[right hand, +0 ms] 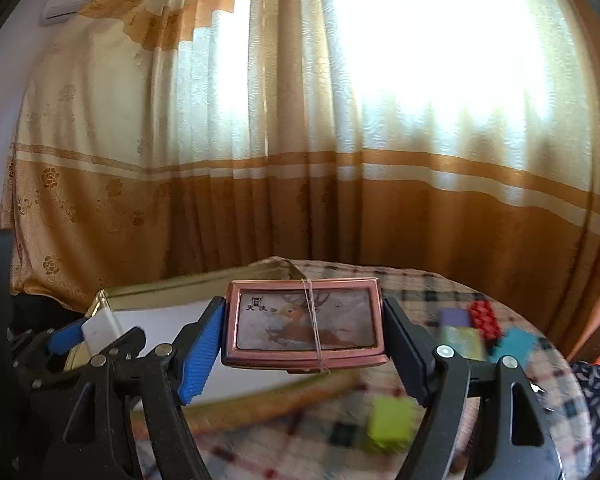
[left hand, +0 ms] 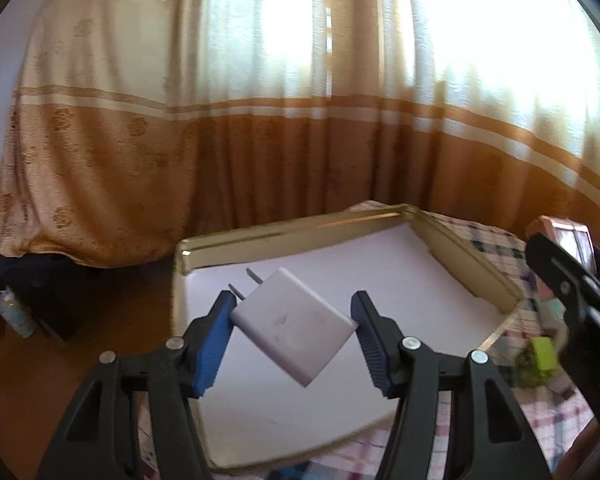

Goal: Organize rigid objects
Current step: 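Carry both items into the gold tin tray and open both tools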

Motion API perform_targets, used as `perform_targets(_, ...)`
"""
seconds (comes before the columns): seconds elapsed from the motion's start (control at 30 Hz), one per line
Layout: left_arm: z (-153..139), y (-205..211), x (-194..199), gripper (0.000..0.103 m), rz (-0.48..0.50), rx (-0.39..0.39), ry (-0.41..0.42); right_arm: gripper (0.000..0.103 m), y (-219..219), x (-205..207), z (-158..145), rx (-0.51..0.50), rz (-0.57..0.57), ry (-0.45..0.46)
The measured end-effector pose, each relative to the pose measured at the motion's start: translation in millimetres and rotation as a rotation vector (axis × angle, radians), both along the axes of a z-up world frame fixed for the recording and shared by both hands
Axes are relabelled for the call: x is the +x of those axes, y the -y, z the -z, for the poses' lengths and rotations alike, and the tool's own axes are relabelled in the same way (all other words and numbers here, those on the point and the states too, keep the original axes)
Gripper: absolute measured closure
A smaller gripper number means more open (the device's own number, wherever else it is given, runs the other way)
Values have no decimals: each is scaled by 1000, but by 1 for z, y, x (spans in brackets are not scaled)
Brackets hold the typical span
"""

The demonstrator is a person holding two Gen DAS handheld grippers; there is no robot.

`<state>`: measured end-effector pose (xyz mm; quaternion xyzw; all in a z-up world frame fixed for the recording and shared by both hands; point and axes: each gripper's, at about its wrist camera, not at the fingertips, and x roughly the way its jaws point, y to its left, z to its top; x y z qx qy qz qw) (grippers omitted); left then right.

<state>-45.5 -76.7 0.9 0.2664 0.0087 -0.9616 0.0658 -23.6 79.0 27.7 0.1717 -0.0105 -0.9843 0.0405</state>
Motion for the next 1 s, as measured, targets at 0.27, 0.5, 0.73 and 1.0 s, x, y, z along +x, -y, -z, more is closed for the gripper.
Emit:
perform_targets(0.27,11,14,-18,43,-60,33,44,25,21,-44,28,9,-40,96)
perform_targets(0.5,15,11,-22,43,-88,21,86,25,25,-46,37,31,-51,120)
perform_targets(0.73,21,20,-26,39,-103,67,128,22,28,-35,32,51,-56,65)
perform_targets(1.0,18,11,-23,14,-136,4,113,8,13,-15,27,15,3,7)
